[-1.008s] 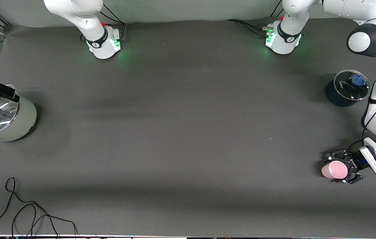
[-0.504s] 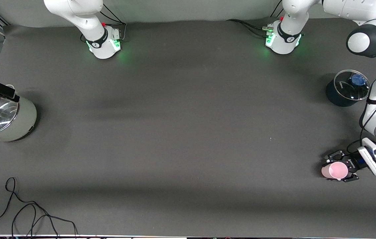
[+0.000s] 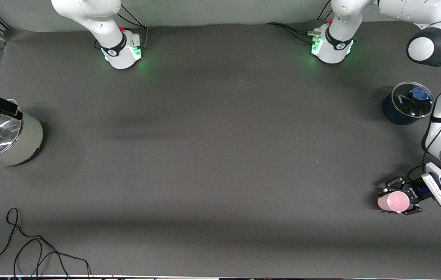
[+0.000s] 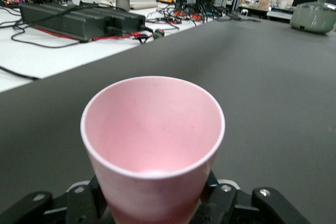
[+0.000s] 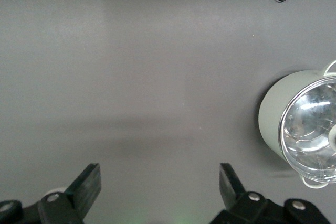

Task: Transfer pink cup from left to right arm
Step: 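Lift the pink cup with the left gripper toward the table's middle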

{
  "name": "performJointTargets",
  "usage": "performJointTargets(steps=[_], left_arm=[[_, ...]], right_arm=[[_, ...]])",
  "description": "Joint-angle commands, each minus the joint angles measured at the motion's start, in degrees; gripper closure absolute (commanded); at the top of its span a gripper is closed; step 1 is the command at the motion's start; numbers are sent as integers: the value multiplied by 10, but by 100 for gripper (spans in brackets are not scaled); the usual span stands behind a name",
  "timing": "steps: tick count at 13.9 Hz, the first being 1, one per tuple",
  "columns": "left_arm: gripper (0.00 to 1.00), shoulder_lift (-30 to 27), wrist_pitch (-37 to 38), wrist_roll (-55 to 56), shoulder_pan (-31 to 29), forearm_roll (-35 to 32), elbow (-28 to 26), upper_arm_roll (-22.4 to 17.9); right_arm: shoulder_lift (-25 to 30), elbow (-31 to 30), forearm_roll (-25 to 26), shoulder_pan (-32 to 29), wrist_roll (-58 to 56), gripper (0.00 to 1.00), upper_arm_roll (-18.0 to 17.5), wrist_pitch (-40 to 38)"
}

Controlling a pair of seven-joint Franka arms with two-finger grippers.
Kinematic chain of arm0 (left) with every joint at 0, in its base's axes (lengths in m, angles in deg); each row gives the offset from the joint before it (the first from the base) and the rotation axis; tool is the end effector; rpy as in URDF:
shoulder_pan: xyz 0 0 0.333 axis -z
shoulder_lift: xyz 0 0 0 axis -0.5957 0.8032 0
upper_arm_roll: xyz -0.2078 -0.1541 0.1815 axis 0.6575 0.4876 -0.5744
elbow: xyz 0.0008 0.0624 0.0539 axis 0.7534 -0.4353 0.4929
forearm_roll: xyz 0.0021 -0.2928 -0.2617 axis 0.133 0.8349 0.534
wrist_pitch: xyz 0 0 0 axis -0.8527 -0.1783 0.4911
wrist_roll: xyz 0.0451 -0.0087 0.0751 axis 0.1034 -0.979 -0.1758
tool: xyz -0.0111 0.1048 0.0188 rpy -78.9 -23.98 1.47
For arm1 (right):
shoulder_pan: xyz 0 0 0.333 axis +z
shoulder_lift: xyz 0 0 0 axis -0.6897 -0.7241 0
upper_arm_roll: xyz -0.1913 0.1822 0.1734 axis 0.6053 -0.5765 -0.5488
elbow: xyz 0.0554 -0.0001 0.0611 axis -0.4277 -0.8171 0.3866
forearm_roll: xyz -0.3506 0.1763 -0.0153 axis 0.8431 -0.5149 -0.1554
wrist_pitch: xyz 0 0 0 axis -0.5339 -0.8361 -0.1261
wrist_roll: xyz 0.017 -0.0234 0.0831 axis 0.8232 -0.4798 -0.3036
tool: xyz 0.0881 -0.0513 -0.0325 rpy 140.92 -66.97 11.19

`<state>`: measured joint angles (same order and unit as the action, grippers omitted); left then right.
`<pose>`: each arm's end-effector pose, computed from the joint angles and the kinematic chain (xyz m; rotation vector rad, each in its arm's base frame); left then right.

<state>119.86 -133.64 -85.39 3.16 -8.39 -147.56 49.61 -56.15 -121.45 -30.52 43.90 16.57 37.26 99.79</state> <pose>0.6894 0.2376 0.1090 1.8550 -1.0460 1.1819 0.5429 -0.0902 0.5931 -3.1276 0.0923 0.0830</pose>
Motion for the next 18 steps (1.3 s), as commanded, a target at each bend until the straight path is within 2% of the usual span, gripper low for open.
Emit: performJointTargets(steps=[1,3,4,8,10,12,14,16,18], left_arm=[[71,-52,4,68,3,2,-24,19],[78,-79,5,94,-1,4,-52,47],[78,-97,9,109,-4,4,-65,63],[82,-217,-23,232,18,9,-154,103],[84,-274,-103,250,27,35,-223,143],[85,-314,-194,251,26,73,-280,202],[84,-340,-277,251,25,99,-315,267],[85,-360,-395,252,26,125,-350,349],[84,-355,-548,252,31,138,-358,445]], right_arm=[[-2,8,-11,3,-11,0,6,-8],[-2,7,-11,3,-11,0,6,-8],[-2,8,-11,3,-11,0,6,-8],[-2,8,-11,3,-11,0,6,-8],[-2,8,-11,3,-11,0,6,-8],[-2,8,-11,3,-11,0,6,-8],[-2,7,-11,3,-11,0,6,-8],[-2,8,-11,3,-11,0,6,-8],[-1,7,-11,3,-11,0,6,-8]])
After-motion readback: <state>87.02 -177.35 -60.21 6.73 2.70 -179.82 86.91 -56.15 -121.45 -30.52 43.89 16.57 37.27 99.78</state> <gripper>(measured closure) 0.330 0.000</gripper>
